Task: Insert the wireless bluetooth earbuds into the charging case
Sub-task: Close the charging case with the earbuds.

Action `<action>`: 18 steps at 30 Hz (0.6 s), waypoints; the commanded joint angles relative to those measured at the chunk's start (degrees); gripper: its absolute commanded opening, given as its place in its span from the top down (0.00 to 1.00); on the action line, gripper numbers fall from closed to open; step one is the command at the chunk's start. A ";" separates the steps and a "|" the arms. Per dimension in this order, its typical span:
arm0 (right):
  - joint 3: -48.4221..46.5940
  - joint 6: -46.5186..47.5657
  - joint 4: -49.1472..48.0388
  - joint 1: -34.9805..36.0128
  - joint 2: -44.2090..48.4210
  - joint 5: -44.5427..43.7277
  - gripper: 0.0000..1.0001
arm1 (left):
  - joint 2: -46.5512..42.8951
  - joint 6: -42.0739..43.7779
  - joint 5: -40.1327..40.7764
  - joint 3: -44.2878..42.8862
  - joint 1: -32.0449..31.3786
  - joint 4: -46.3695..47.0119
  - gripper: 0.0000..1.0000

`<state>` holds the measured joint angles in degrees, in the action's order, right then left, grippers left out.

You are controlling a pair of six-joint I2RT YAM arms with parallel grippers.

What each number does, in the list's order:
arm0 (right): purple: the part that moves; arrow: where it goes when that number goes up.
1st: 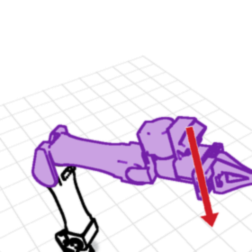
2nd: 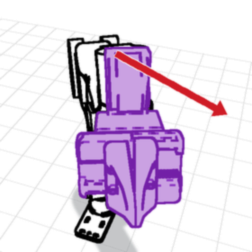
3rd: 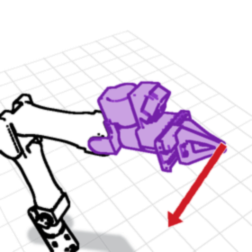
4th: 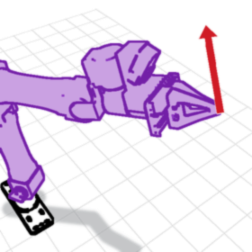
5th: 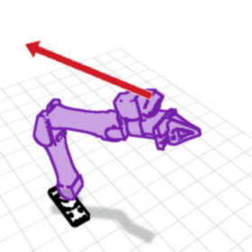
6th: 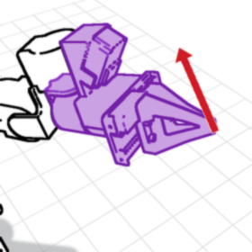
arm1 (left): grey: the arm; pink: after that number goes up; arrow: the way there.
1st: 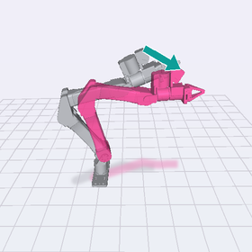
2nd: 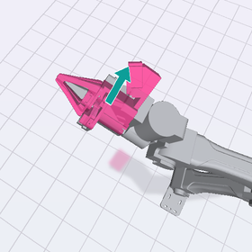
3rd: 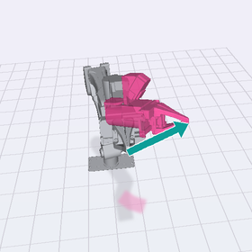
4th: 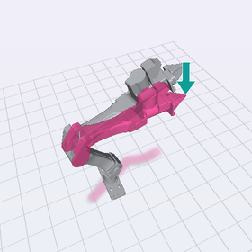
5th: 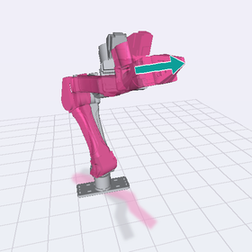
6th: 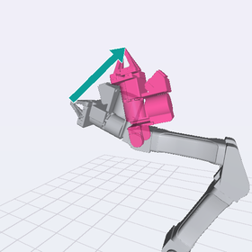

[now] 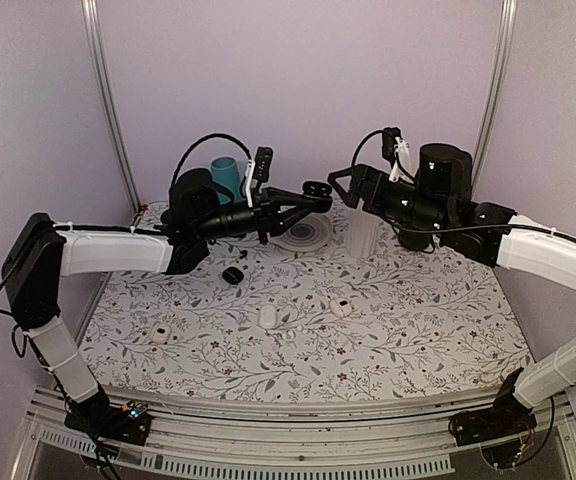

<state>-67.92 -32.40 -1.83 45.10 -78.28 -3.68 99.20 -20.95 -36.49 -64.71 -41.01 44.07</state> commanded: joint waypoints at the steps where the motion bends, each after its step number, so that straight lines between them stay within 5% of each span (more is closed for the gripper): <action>1: 1.23 1.10 -5.13 -4.41 1.46 11.38 0.14 | -3.16 2.79 -4.91 0.64 0.58 -1.79 1.00; 8: 4.57 -5.08 -17.53 -12.36 -1.61 39.00 0.14 | -4.77 3.20 -11.95 0.74 0.50 -3.37 1.00; 18: 4.75 -11.15 -30.19 -12.44 -7.09 56.50 0.21 | -6.12 3.83 -16.15 0.61 0.09 -5.11 1.00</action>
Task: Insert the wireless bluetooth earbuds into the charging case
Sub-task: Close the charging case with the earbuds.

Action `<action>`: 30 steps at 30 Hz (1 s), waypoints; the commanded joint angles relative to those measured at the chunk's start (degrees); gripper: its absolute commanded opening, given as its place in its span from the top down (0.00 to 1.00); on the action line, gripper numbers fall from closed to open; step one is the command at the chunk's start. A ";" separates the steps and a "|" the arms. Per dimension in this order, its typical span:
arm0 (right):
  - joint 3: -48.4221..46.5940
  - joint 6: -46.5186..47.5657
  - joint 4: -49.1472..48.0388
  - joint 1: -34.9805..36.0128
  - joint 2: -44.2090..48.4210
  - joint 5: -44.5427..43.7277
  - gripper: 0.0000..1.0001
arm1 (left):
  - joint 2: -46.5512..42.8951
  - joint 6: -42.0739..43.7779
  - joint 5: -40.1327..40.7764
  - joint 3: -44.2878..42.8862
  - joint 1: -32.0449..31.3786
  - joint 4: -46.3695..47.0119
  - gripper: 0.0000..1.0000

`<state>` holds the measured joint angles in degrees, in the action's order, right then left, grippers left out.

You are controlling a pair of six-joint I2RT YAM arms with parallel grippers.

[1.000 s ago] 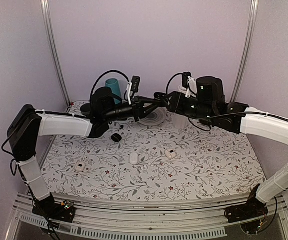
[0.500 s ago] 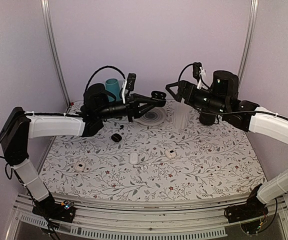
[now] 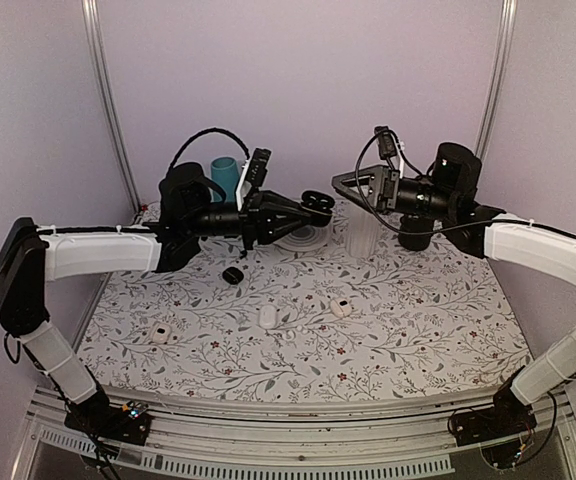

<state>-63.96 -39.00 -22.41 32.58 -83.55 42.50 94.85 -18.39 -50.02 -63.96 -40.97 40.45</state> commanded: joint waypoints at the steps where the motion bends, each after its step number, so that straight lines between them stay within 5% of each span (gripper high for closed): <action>1: 0.98 -6.06 -11.20 0.10 -2.38 11.53 0.21 | -1.76 1.38 -2.69 -0.19 0.02 -1.80 1.00; 30: 0.52 -7.68 -13.90 3.19 -3.21 15.86 0.23 | -1.00 1.55 1.65 -0.11 -0.07 -2.87 1.00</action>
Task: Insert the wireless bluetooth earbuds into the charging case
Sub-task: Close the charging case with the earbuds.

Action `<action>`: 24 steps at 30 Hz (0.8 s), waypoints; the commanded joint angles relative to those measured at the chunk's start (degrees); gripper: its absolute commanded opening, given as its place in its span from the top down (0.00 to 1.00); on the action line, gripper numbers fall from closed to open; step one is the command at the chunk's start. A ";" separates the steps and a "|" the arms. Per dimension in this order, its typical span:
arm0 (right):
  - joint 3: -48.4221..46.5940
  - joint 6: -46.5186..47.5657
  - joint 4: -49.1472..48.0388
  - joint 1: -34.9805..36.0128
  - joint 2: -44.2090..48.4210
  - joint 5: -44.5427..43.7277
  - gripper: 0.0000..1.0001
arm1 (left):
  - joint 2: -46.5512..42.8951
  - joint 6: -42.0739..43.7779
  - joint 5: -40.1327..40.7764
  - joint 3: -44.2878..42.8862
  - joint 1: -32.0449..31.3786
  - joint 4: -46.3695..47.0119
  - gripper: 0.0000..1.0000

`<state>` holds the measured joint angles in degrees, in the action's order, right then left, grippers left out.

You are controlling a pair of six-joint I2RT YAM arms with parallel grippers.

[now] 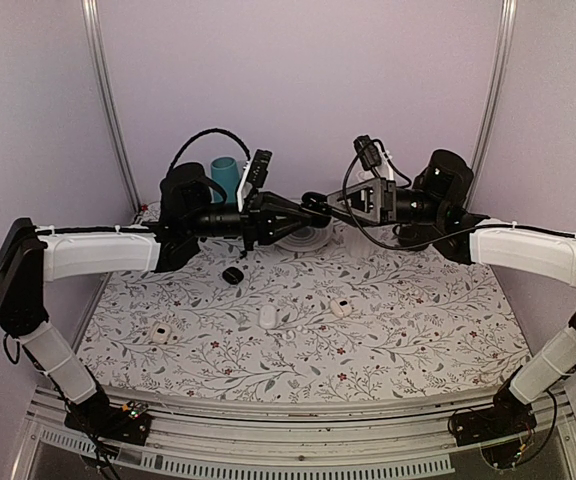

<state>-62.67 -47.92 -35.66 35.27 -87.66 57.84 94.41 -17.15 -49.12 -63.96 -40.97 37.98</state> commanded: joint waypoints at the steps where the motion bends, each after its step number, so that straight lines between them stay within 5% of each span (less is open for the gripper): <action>1: -0.73 1.34 -0.57 0.51 0.98 0.52 0.23 | -0.54 0.28 0.90 -0.11 -0.07 -0.51 1.00; 24: -0.37 4.47 2.39 0.55 3.13 -1.20 0.23 | -0.28 0.10 1.92 -0.02 -0.07 -0.80 1.00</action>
<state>-62.67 -44.86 -33.82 35.35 -86.89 57.32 94.41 -17.17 -47.68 -63.96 -40.97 37.26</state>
